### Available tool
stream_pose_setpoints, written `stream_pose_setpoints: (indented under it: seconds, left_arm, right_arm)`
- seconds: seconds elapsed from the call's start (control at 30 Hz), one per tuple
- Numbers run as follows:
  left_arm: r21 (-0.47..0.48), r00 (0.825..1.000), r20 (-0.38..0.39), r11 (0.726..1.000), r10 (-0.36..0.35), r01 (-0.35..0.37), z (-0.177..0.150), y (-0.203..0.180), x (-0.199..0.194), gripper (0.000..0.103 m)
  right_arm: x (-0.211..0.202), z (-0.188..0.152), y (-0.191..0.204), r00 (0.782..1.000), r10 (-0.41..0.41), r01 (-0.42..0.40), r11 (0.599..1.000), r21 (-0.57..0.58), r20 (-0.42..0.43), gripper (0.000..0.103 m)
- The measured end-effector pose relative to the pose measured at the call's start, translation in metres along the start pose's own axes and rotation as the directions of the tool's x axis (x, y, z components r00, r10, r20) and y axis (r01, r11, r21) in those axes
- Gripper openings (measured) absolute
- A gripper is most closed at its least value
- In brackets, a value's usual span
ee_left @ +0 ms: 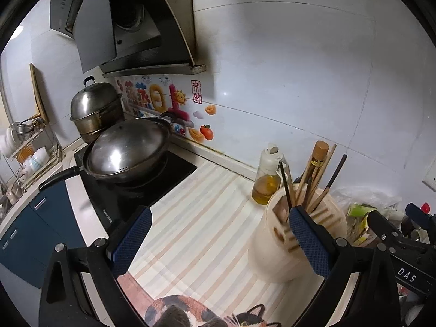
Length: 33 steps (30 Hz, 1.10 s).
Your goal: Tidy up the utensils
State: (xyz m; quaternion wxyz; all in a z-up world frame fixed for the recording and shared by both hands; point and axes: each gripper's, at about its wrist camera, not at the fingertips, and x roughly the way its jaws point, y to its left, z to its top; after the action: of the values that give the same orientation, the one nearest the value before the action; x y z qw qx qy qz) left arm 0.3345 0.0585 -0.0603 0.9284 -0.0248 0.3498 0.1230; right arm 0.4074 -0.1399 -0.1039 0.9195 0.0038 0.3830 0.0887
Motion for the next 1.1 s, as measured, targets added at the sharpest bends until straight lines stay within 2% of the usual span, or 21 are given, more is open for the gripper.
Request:
stream_pose_setpoints:
  seconds: [0.17, 0.33, 0.83, 1.1]
  left_arm:
    - [0.006, 0.999, 0.044, 1.0, -0.003, 0.003, -0.004, 0.005, -0.033, 0.103]
    - [0.034, 0.999, 0.052, 0.999, -0.009, 0.007, -0.02, 0.011, -0.069, 0.103]
    - [0.092, 0.994, 0.068, 0.993, -0.084, 0.077, -0.089, 0.054, -0.209, 0.103]
    - [0.081, 0.99, 0.091, 0.991, -0.11, 0.102, -0.111, 0.074, -0.265, 0.103]
  right_arm:
    - [-0.026, -0.004, -0.003, 1.0, -0.015, 0.015, 1.0, 0.016, 0.026, 0.103]
    - [-0.076, -0.014, 0.005, 0.996, -0.048, 0.047, 0.999, 0.006, 0.075, 0.103]
    - [-0.266, -0.098, 0.036, 0.976, -0.172, 0.163, 0.984, 0.074, 0.136, 0.103]
    - [-0.337, -0.126, 0.051, 0.966, -0.204, 0.191, 0.977, 0.095, 0.156, 0.103]
